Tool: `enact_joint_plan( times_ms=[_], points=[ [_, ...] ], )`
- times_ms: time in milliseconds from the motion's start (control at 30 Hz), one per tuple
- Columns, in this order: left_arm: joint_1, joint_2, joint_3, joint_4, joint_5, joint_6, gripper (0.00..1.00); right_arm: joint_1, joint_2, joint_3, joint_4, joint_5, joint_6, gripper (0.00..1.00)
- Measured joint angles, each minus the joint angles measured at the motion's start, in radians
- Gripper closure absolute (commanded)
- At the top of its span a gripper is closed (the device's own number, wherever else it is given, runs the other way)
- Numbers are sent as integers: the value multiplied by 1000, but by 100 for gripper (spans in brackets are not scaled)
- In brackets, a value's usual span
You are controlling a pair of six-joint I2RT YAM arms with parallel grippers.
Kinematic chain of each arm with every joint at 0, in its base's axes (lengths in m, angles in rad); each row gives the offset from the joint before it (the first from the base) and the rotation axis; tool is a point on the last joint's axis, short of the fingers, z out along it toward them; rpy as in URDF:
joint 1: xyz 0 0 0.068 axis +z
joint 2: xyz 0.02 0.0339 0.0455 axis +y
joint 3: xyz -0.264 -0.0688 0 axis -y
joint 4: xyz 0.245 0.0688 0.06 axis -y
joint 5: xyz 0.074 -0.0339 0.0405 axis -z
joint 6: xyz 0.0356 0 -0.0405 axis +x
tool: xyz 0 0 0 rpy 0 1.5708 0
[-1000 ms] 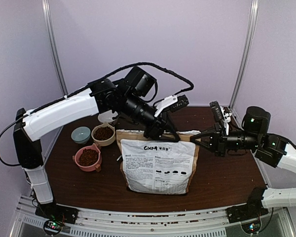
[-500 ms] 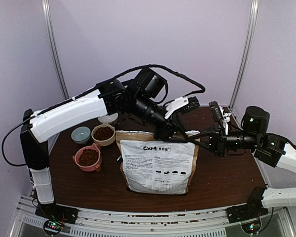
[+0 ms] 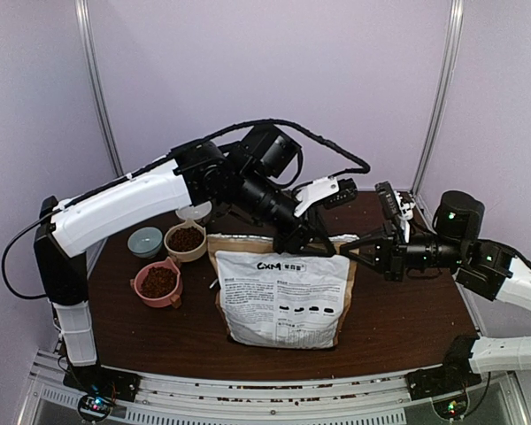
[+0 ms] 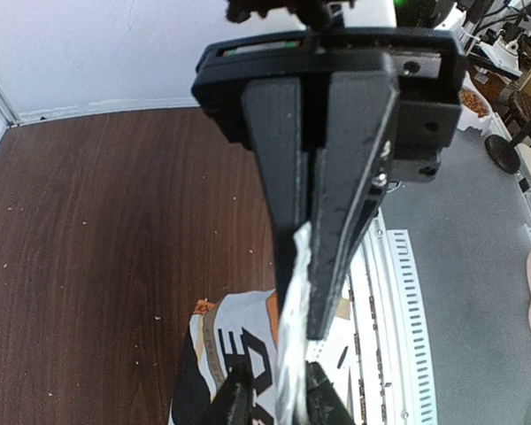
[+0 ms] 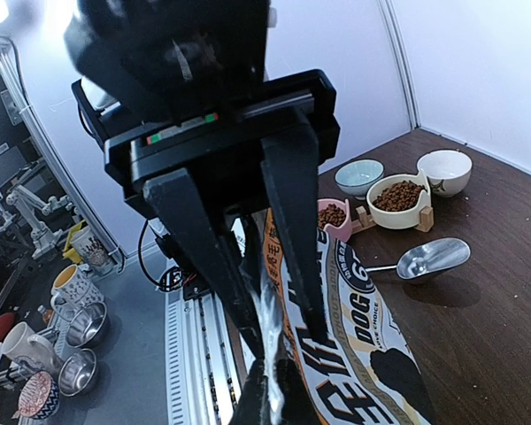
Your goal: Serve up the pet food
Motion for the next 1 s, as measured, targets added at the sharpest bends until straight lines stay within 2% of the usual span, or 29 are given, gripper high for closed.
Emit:
enact_joint_plan(
  times_ms=[33,133,167,267,333,400,433,500,533,667,733,800,833,900,1000],
  points=[
    [1,0,0,-8,-7,5,76,0,0,0,-1,0,0,100],
    [3,-2,0,-26,-29,12,98,0,-3,-2,-6,4,-1,100],
    [3,-3,0,-30,-33,18,100,0,-3,-2,-6,5,-2,100],
    [-2,-11,0,-39,-43,25,100,0,-3,-2,-5,11,-4,100],
    [-5,-14,-3,-39,-52,27,83,0,-3,-2,-5,11,-5,100],
    [-6,-14,-3,-39,-62,31,79,0,-3,-2,-5,12,-7,100],
    [-6,-17,-5,-48,-71,34,82,0,-4,-2,-8,12,-8,100],
    [3,-31,-13,-61,-90,35,99,0,-5,-2,-9,13,-9,100],
    [8,-40,-16,-71,-96,37,100,0,-6,-2,-11,14,-9,100],
    [5,-58,-27,-77,-98,41,100,0,-10,-2,-13,20,-11,100],
    [5,-59,-30,-74,-98,42,85,0,-10,-2,-14,23,-11,100],
    [5,-59,-31,-76,-105,45,81,0,-11,-2,-16,26,-12,100],
    [6,-62,-34,-88,-114,48,84,0,-15,-2,-22,27,-12,100],
    [14,-67,-37,-105,-130,51,100,0,-20,-2,-29,30,-12,100],
    [19,-76,-44,-112,-133,56,100,0,-21,-2,-34,35,-12,100]
  ],
)
